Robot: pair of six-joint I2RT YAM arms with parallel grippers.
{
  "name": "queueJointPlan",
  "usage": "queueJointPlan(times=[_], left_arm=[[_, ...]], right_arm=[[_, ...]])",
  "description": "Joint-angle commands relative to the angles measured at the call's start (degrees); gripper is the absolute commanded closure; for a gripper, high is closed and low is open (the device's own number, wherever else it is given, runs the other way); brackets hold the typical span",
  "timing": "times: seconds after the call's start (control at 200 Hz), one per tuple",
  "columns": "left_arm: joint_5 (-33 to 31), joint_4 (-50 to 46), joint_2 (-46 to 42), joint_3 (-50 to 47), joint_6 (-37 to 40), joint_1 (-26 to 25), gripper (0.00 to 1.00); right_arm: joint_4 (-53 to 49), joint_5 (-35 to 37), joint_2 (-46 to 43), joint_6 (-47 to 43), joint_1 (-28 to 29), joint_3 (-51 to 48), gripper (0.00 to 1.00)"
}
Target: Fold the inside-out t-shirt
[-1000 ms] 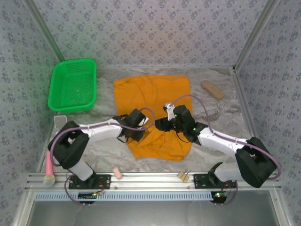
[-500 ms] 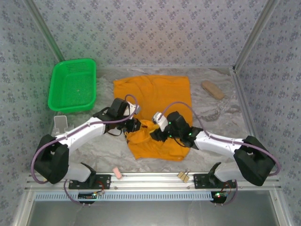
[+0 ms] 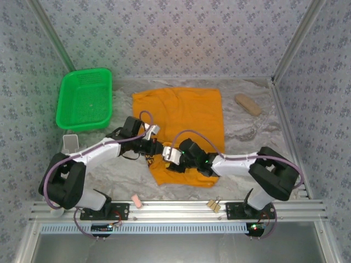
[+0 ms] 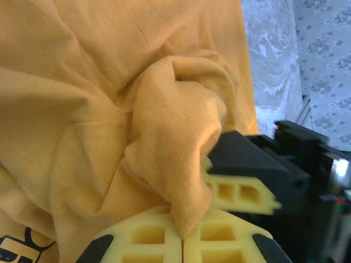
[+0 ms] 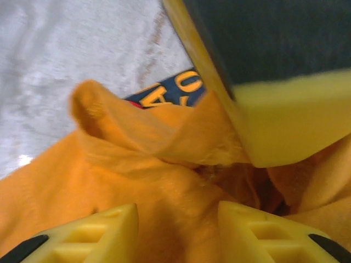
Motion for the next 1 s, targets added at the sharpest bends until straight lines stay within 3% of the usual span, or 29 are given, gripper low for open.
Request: queueJointPlan(times=[0.0,0.155,0.215,0.36,0.465,0.565,0.63,0.665,0.769,0.994], left_arm=[[4.2,-1.7,0.3,0.1,0.2,0.4,0.94],[2.8,-0.9,-1.1,-2.1,-0.7,3.7,0.97],[2.5,-0.8,-2.1,-2.8,-1.8,6.1,0.99],[0.8,2.7,-5.4,-5.8,-5.3,11.0,1.0],[0.2,2.6,-5.3,-6.0,-6.1,12.8,1.0],[-2.4,1.9,-4.2,-6.6,-6.0,13.2,0.93],[-2.4,1.4,-2.6,-6.1,-5.6,13.2,0.88],[-3.0,-0.3,-1.7,-5.3,-4.7,13.2,0.84],[-10.0,-4.5,-0.3,-3.9,-2.1,13.2,0.64],[-15.4,-7.4,-0.3,-3.9,1.1,12.8,0.61]], right_arm=[[7.6,9.8,2.5,-0.1,-0.4,1.1,0.66],[7.7,8.2,1.9,-0.4,-2.5,-1.3,1.0],[7.7,6.4,0.5,-0.4,-3.6,-3.3,1.0],[4.1,-5.3,-5.6,-8.0,-4.6,-7.8,1.0],[0.3,-5.5,-8.7,-12.1,-4.2,-8.1,1.0],[-4.5,-2.0,-9.7,-13.5,-3.4,-5.7,1.0],[-4.9,-1.7,-8.9,-13.9,-1.5,-3.7,0.69],[-4.6,-2.0,-8.0,-14.3,-0.1,-2.4,0.62],[-4.0,-4.8,-3.6,-15.4,2.8,2.4,0.6],[-12.1,-6.9,7.3,-20.8,2.8,13.8,0.56]])
